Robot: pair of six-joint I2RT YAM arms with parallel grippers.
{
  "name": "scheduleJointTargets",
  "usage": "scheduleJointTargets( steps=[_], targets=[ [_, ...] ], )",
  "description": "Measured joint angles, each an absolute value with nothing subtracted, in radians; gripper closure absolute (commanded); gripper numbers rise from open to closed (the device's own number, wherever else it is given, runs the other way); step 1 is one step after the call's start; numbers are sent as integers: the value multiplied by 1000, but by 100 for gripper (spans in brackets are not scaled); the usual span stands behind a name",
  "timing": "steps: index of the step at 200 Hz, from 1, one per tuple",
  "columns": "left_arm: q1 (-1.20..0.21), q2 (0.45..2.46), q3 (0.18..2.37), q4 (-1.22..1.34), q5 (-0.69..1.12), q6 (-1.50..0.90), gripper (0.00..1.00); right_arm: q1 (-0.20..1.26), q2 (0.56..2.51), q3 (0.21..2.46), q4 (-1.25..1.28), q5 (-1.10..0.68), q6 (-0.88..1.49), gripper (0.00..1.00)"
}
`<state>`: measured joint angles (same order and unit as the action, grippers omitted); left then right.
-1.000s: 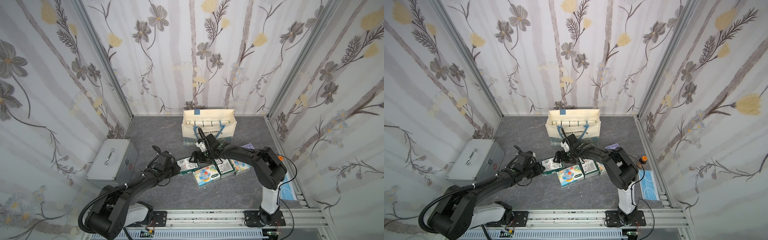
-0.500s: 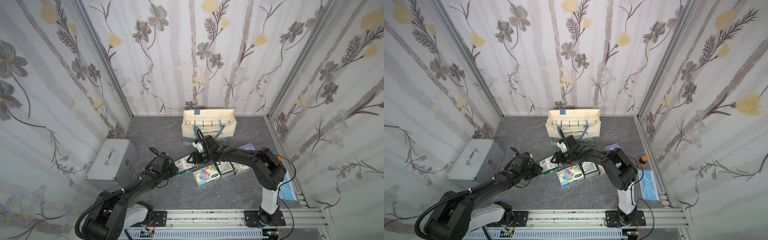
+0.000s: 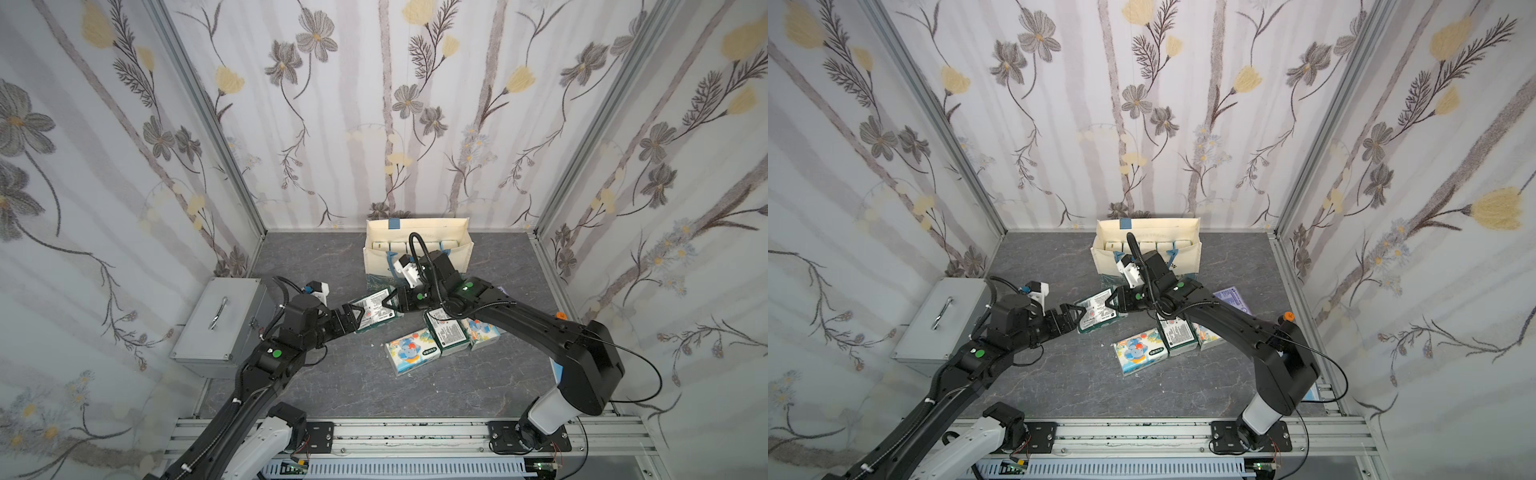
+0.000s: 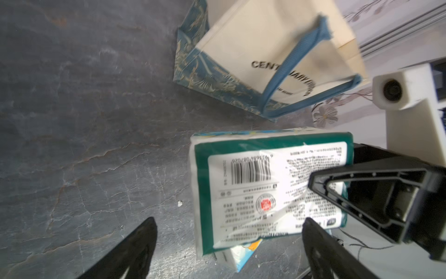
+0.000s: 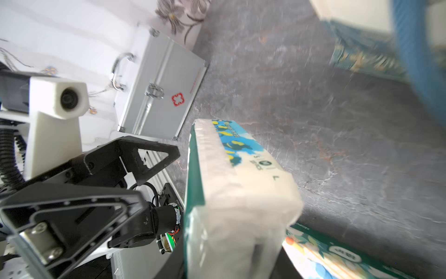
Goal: Put tissues into the canvas bag
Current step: Pick up the pack of facial tissues from the center of the board, then place the pack of facial tissues in the canvas bag.
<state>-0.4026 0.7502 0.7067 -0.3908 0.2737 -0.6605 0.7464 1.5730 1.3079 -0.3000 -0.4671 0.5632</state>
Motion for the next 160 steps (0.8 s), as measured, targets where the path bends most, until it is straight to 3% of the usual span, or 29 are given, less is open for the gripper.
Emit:
scheduleJointTargets(
  steps=[43,76,160],
  targets=[
    [-402,617,905,-616,205,-515,0,677,1410,1409,-424,-387,513,66],
    [-402,550,899,-756,149,-458,0,603,1370,1488,-514,-346,495,67],
    [-402,307,823,-827,54,-414,0,550,1562,1766,-609,-220,482,66]
  ],
)
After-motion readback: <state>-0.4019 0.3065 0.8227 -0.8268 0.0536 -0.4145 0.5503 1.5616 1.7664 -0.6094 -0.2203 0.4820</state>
